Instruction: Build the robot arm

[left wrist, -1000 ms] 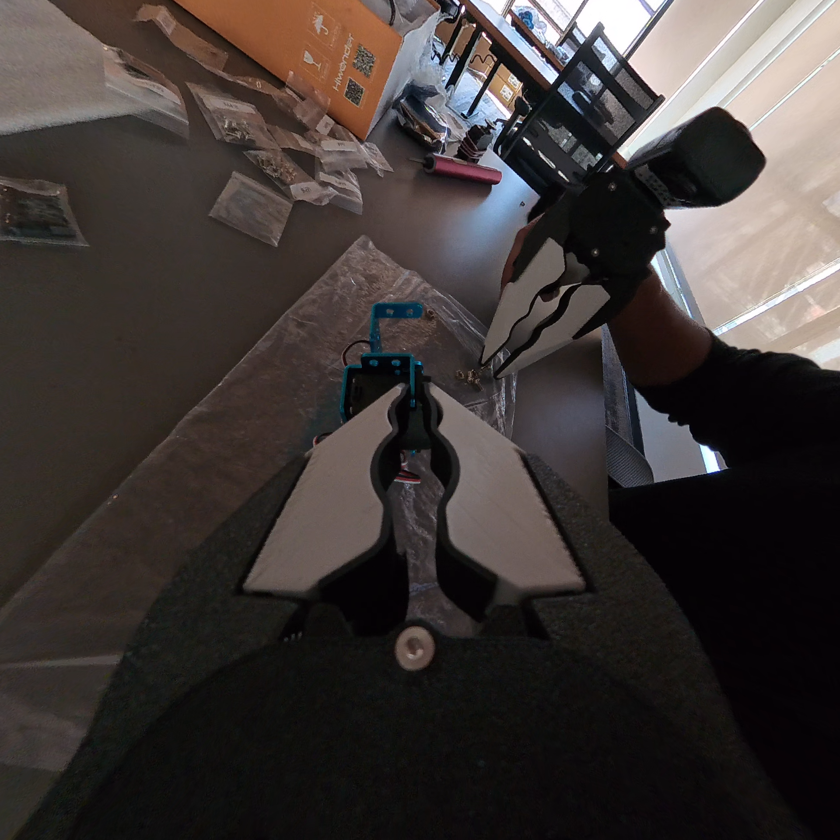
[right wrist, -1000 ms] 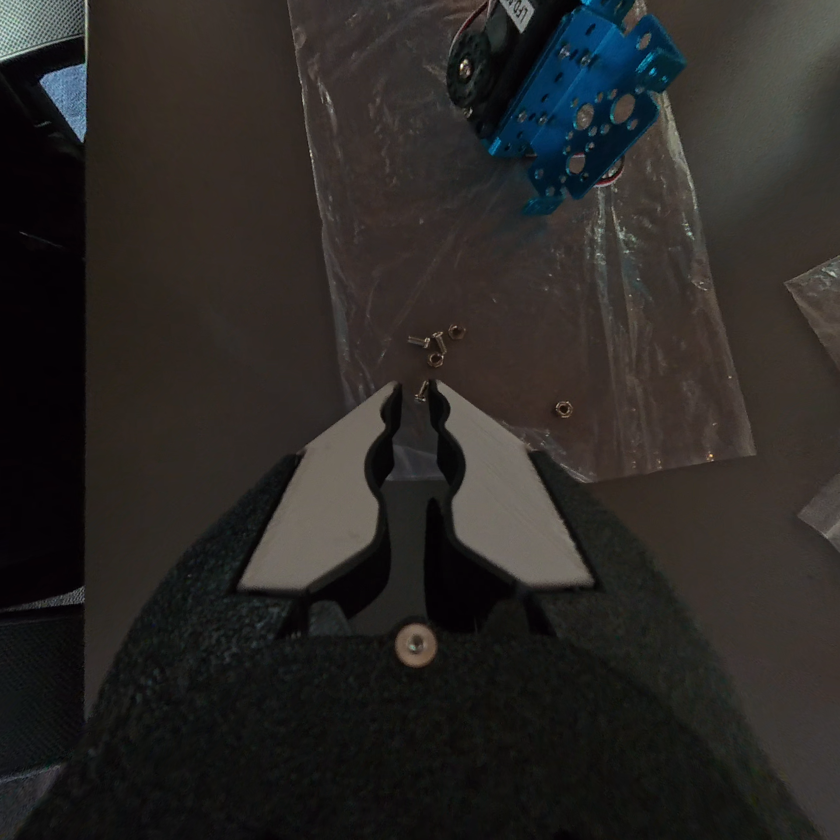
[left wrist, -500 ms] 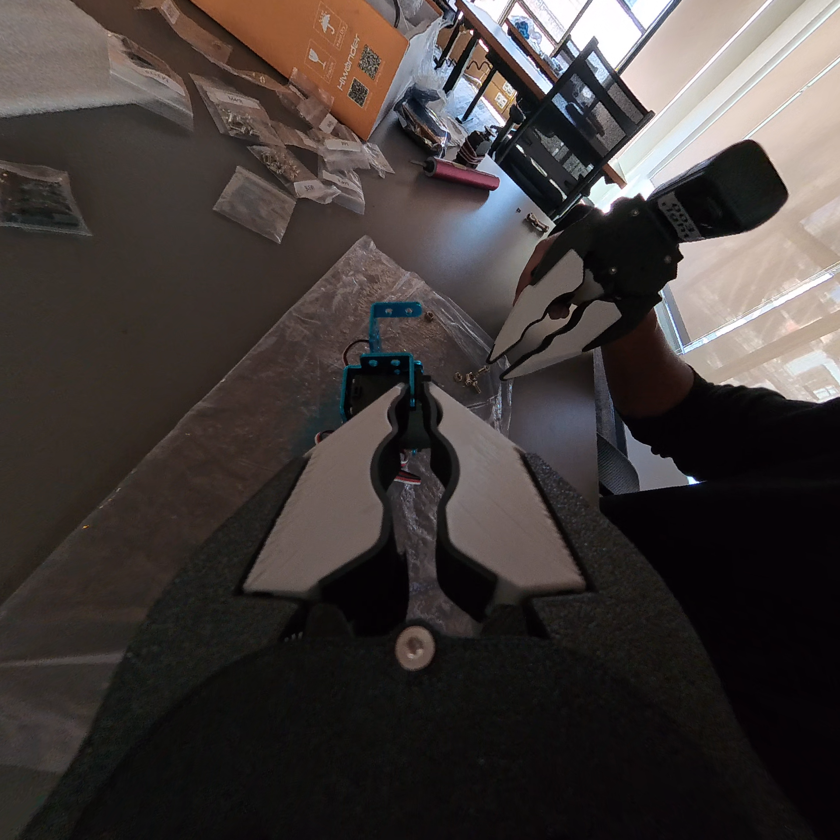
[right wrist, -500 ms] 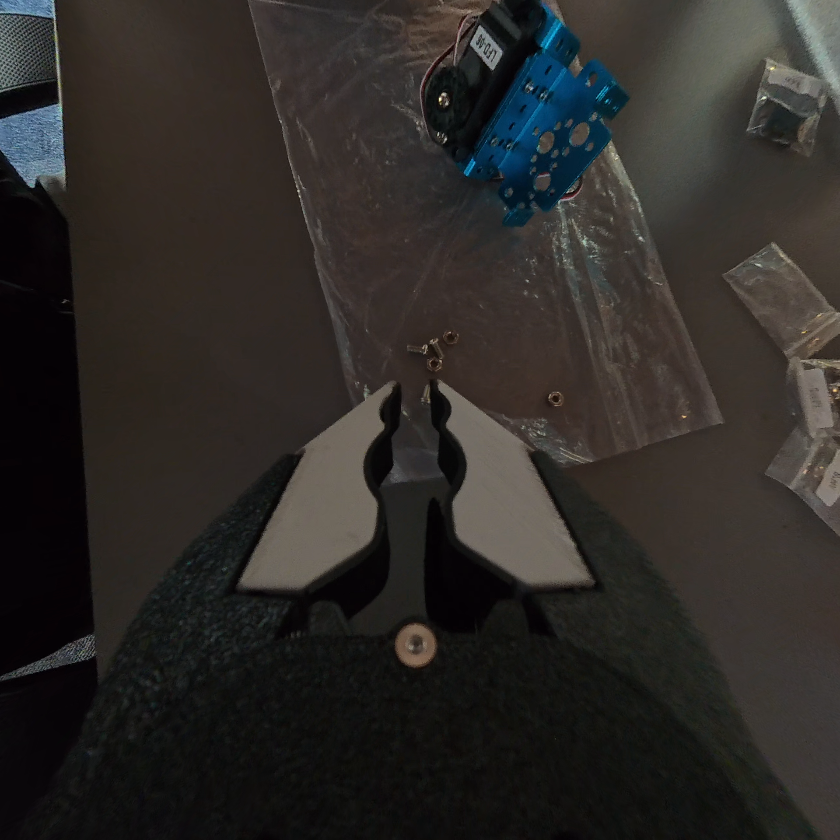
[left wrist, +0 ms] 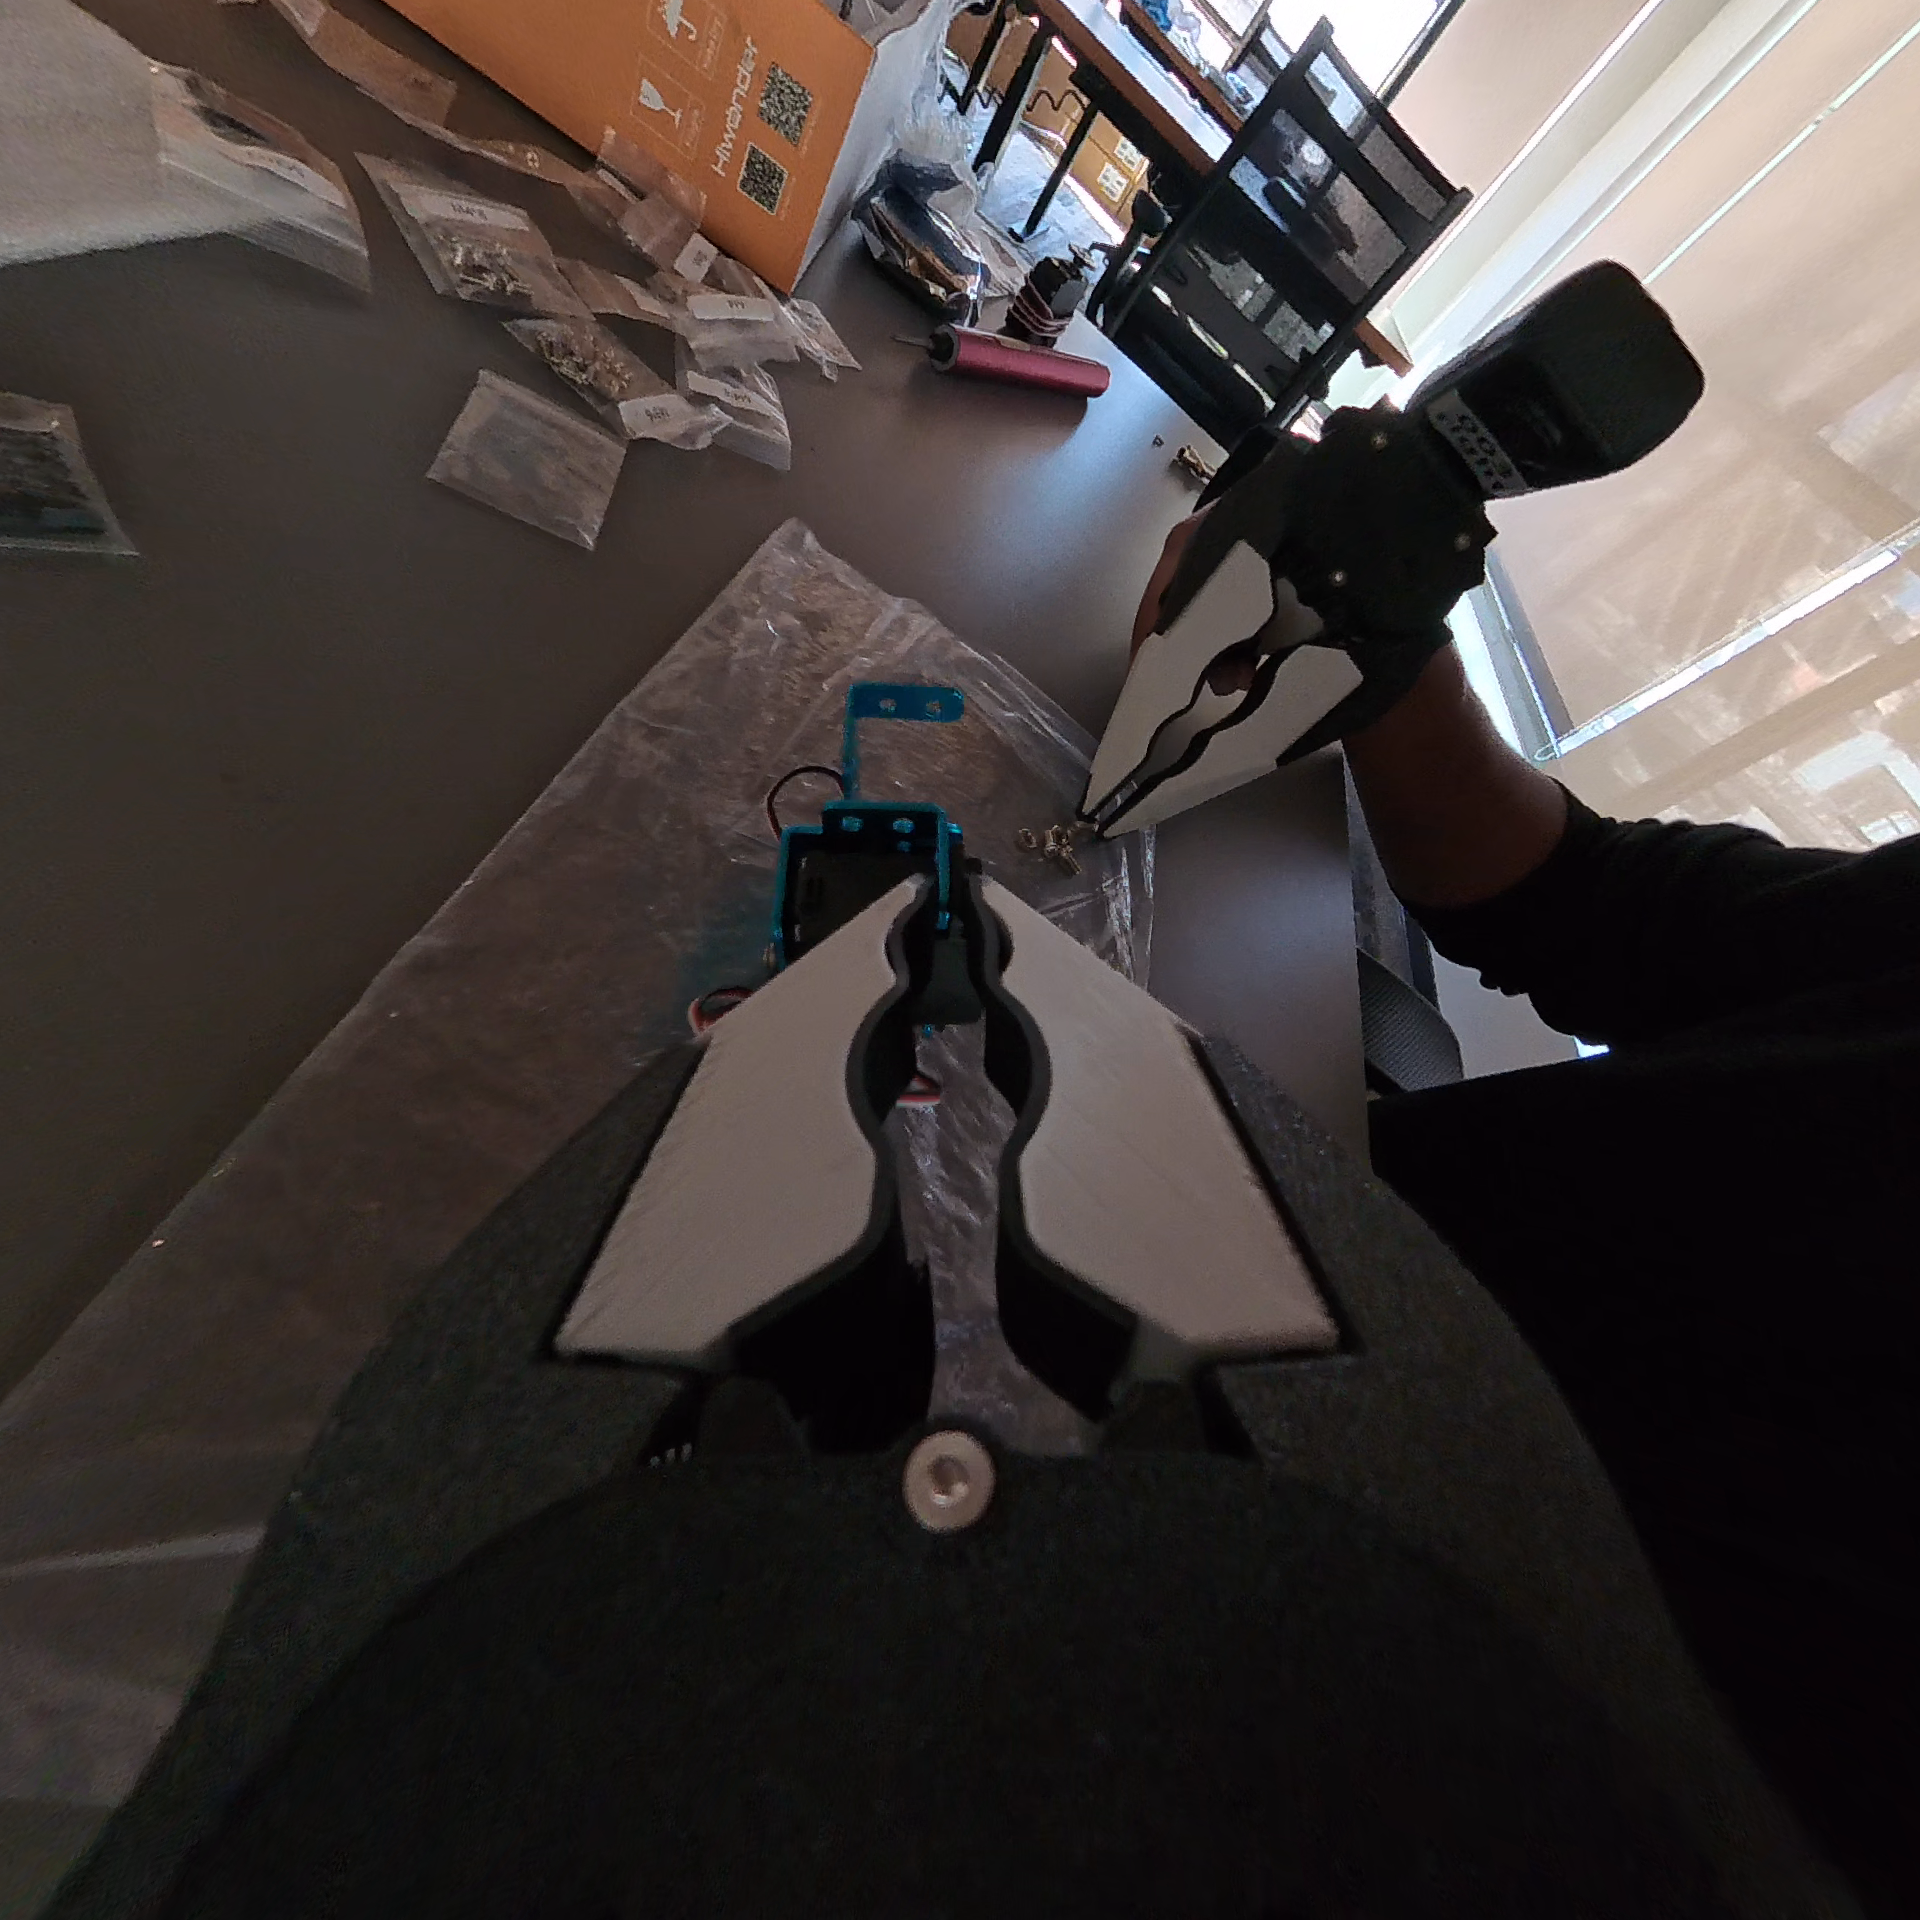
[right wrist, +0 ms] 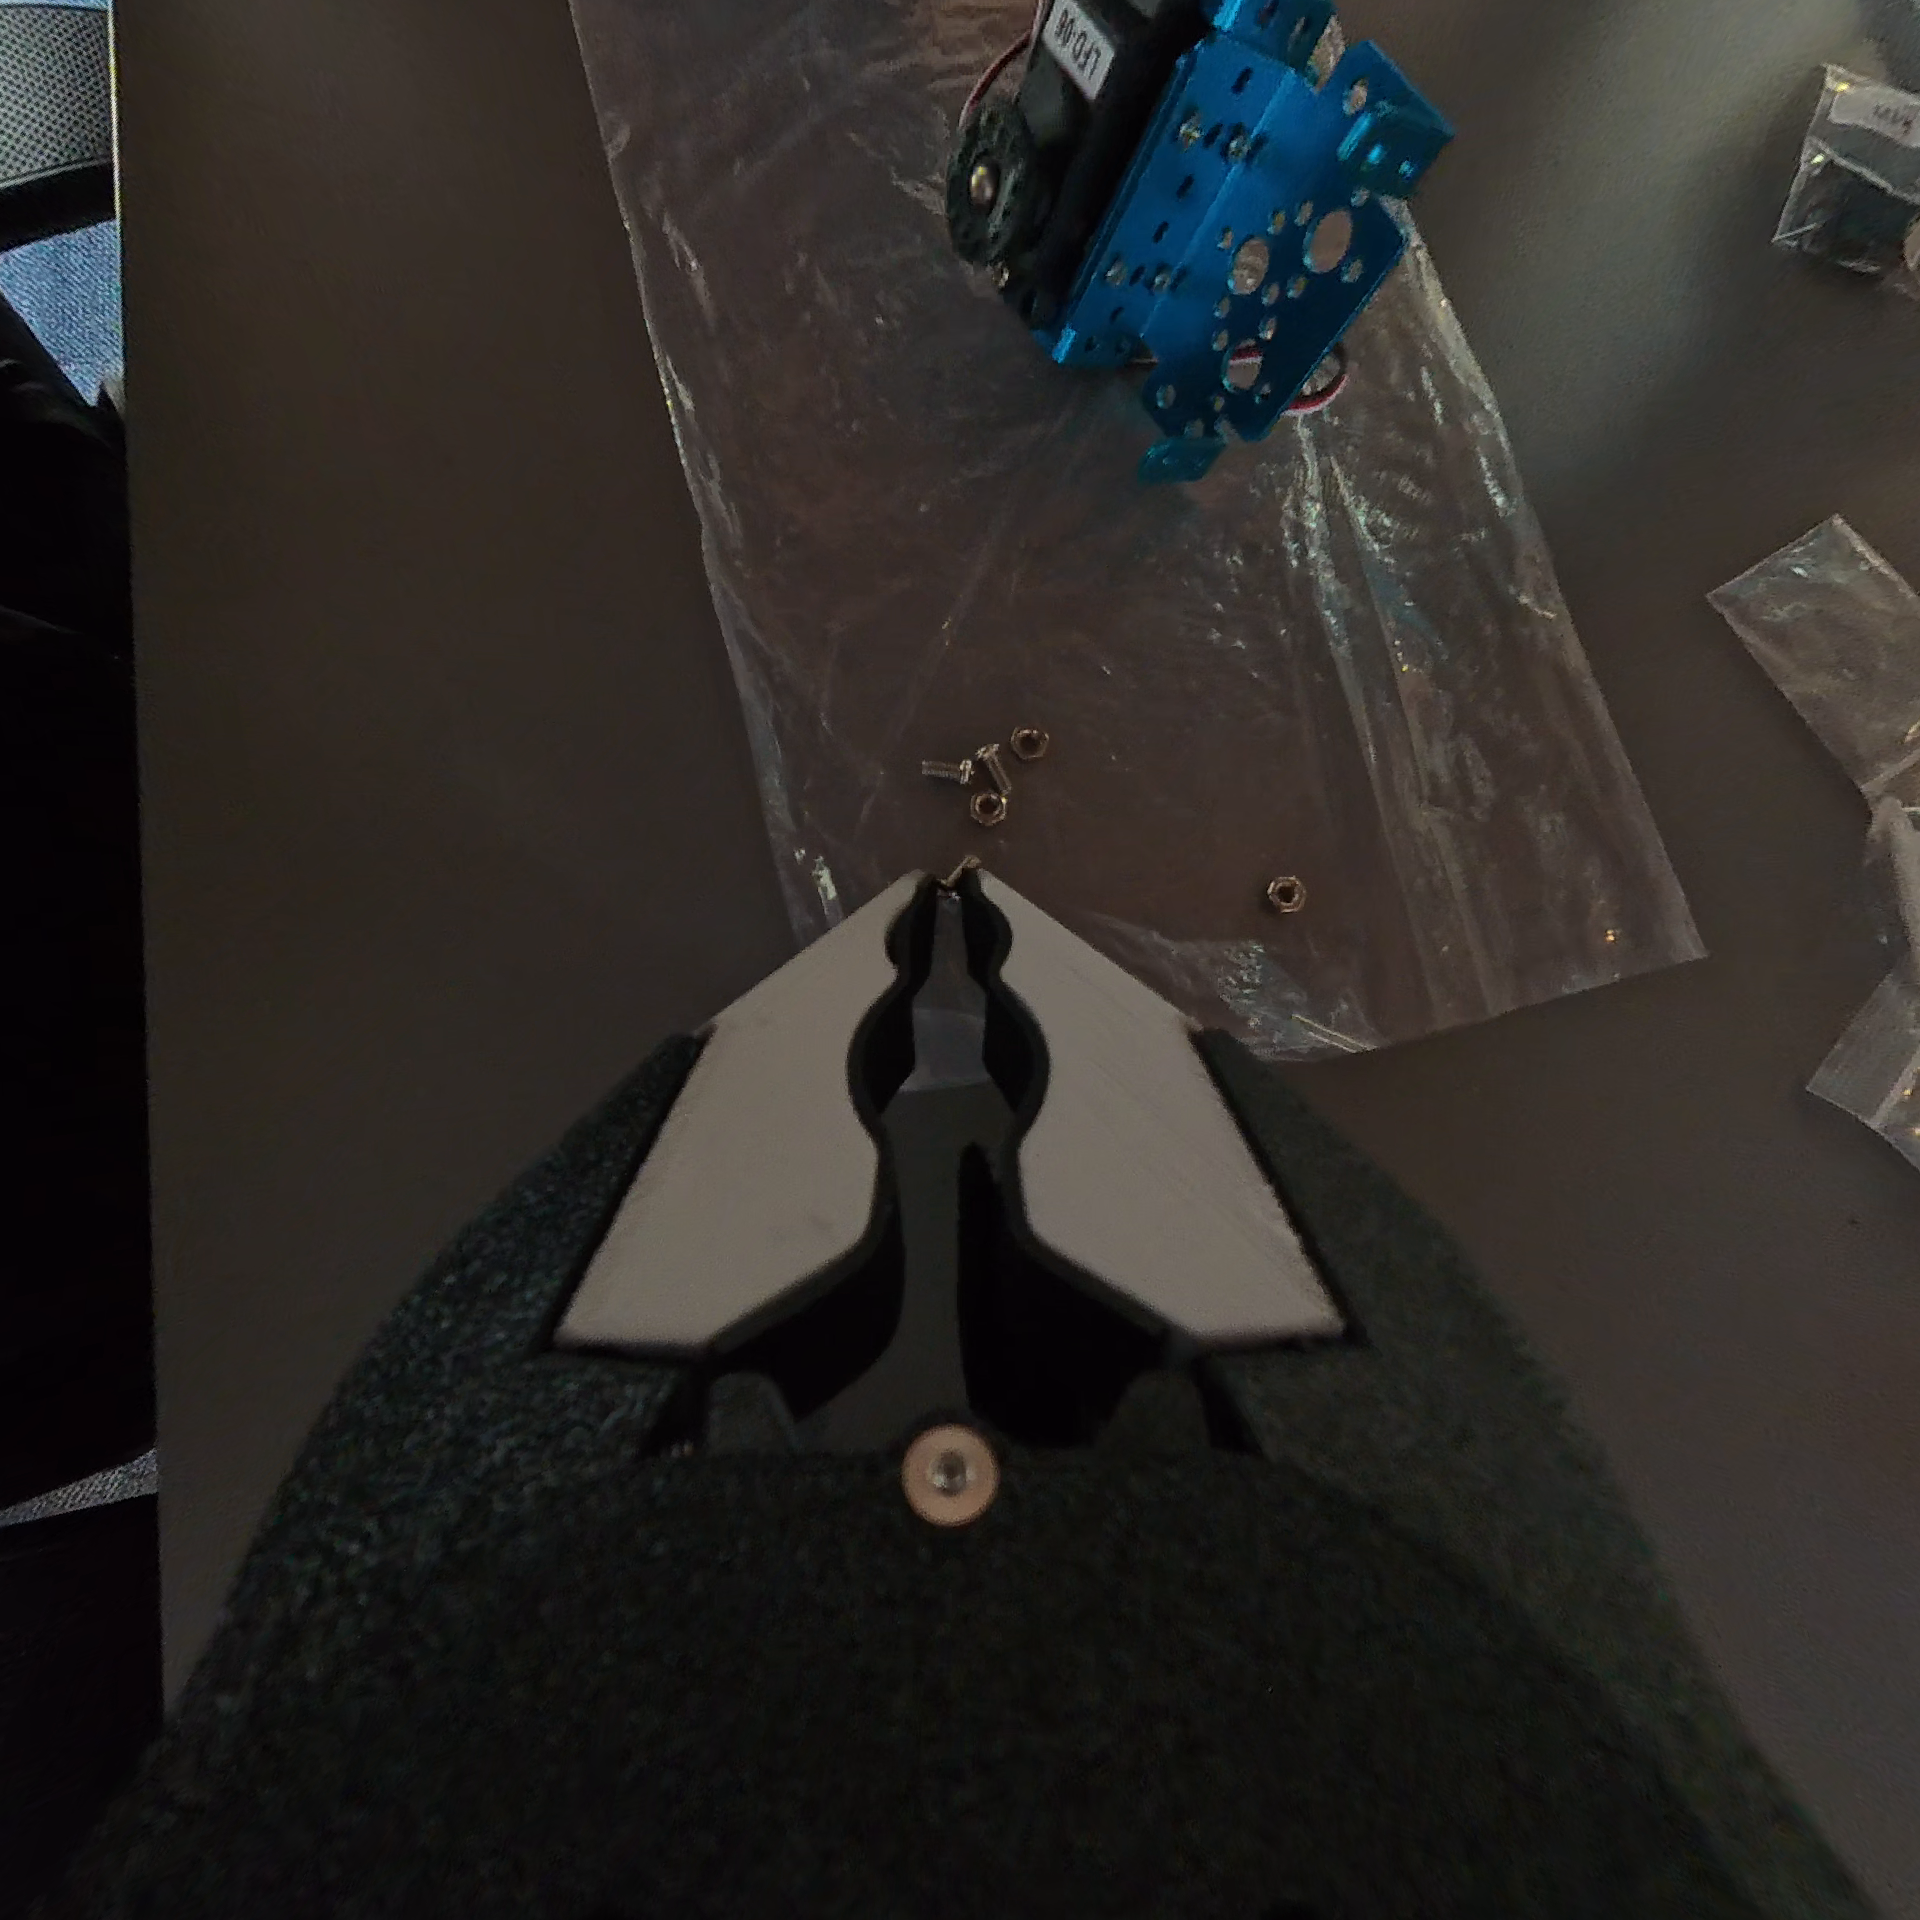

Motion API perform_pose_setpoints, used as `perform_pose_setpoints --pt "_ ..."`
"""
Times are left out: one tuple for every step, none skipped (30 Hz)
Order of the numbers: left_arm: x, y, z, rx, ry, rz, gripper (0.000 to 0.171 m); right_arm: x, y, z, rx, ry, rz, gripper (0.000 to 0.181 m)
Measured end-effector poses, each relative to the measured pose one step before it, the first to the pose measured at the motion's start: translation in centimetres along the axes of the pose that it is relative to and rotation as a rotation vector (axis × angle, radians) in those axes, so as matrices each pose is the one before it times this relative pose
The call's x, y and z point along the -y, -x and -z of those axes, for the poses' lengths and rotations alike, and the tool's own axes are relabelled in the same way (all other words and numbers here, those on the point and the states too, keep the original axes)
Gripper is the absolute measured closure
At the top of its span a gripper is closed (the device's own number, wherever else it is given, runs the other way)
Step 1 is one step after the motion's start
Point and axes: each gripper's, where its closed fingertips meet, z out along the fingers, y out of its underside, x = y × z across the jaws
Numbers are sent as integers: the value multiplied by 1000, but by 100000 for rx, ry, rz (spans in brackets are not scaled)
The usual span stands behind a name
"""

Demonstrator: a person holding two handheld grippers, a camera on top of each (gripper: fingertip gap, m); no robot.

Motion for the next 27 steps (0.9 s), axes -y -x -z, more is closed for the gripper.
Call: perform_pose_setpoints --pt "-41 -98 -49 -252 206 -767 167 40 -85 -24 -1008 -110 265 177" --pt "-36 -108 -50 -246 190 -858 167 23 -151 -30 -1393 213 -144 178" --pt "-57 -115 -62 -247 245 -941 167 43 -123 -31 -960 228 -1063 178" --pt "-41 -98 -47 -87 254 -933 167 146 3 -7 246 -300 -1898 178" --pt "-29 -68 -45 93 227 -824 167 364 121 53 1205 -1630 -2534 178" --pt "-18 -33 -17 233 156 -719 167 584 118 108 1026 -2578 -2479 179" --pt "-3 -17 -9 271 96 -604 167 735 154 117 663 -2931 -1501 179" --pt "-7 -10 -15 189 58 -558 167 868 87 85 -398 -3248 -672 179" --pt "-17 -42 -15 75 48 -593 168 1098 77 0 -824 -4164 -666 179" --pt "-12 -59 -41 60 23 -642 168 1152 178 -169 -214 -4028 -977 180" --pt "-40 -100 -61 19 109 -845 168 1120 223 -320 54 -3451 -1103 180" --pt "-66 -137 -84 -17 294 -1143 167 903 184 -426 -133 -2159 -684 180" --pt "-74 -143 -91 105 355 -1325 167 702 100 -445 -540 -1102 -219 180" --pt "-49 -116 -84 405 219 -1194 167 853 14 -419 -891 -2509 -387 181" --pt "-28 -65 -65 632 89 -806 167 763 -15 -408 -466 -2232 -903 181" --pt "-21 -64 -39 546 181 -607 167 549 -237 -404 -1307 -1126 -872 181" --pt "-28 -46 -28 473 204 -685 167 359 -387 -405 -2010 -526 -907 181" --pt "-6 -2 -12 513 53 -546 167 193 -179 -402 -845 134 -573 181" --pt "21 21 -1 480 -107 -160 167 146 -146 -354 -1020 -22 -532 181" --pt "26 41 12 341 -178 117 167 106 -59 -285 -967 -49 -240 181" --pt "24 34 16 162 -153 279 167 88 68 -210 -626 -117 448 181" --pt "23 47 4 99 -189 369 168 120 144 -184 162 -321 135 181" --pt "38 50 19 112 -247 474 168 103 -18 -188 -573 -104 -757 181" --pt "8 34 16 -84 -113 522 168 77 -106 -182 -895 21 -407 181" --pt "19 29 12 -81 -121 452 168 37 -150 -169 -1170 109 128 181" --pt "21 41 15 78 -212 404 168 5 -55 -144 -509 177 401 181" --pt "4 20 24 -51 -30 296 167 8 -46 -111 -433 78 457 181"
